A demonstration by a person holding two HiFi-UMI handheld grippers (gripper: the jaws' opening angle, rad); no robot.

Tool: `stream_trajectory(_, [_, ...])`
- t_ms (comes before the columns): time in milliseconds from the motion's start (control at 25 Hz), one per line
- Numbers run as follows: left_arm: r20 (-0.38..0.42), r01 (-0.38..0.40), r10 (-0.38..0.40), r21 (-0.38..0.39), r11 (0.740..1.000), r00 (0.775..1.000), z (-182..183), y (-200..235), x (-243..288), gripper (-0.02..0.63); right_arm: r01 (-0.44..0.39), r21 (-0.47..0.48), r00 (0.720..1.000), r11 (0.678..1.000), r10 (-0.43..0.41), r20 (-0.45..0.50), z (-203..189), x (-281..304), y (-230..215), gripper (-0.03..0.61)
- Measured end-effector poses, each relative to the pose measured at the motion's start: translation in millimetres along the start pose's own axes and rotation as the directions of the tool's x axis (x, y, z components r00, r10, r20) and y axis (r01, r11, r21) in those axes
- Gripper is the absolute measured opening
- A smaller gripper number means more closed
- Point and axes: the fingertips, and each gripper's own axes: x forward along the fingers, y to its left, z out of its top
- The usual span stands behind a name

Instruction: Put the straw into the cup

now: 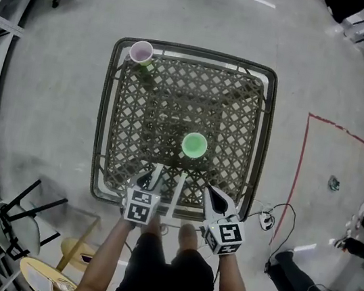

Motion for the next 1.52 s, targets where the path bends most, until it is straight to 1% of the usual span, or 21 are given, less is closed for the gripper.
stream_trajectory(160, [-0.021,-0.025,0.025,-0.001,1.0,0.999,-4,4,3,0.096,0.001,0.002,1.0,1.0,-0.001,-0.003,0,2,-1,0.003])
stream_trajectory(400, [-0.048,-0.036,0.035,-0.018,0.999,0.998,-10,7,6,0.064,0.002,0.001,1.0,1.0,-0.002,-0.009,-1,5,-3,0.003])
stream_trajectory(680, [-0.041,-0.033,0.032,-0.019,0.999,0.999,-8,9,5,0.057,0.003,0.0,1.0,1.0,-0.003,-0.004,2,5,0,0.003])
stream_trajectory(800, [-0.025,-0.028,0.027,-0.025,0.999,0.999,-6,10,4,0.057,0.006,-0.003,1.0,1.0,-0.006,-0.002,4,2,3,0.003])
stream_trajectory(1000, [0.028,-0.032,0.033,-0.035,0.999,0.999,4,13,-8,0.057,0.006,-0.007,1.0,1.0,-0.006,0.005,8,0,7,0.003])
stream_trajectory(1160, [0.1,-0.045,0.049,-0.043,0.998,0.994,22,16,-25,0.055,0.005,-0.012,1.0,1.0,-0.004,0.018,15,-4,12,0.003])
stream_trajectory(1360, [0.193,-0.055,0.065,-0.06,0.997,0.979,45,19,-53,0.055,-0.012,-0.037,0.999,0.999,0.013,0.037,27,-7,25,0.003])
stream_trajectory(1520, [0.271,-0.064,0.08,-0.065,0.996,0.959,68,21,-85,0.055,-0.03,-0.064,0.998,0.998,0.034,0.059,45,-10,38,0.003])
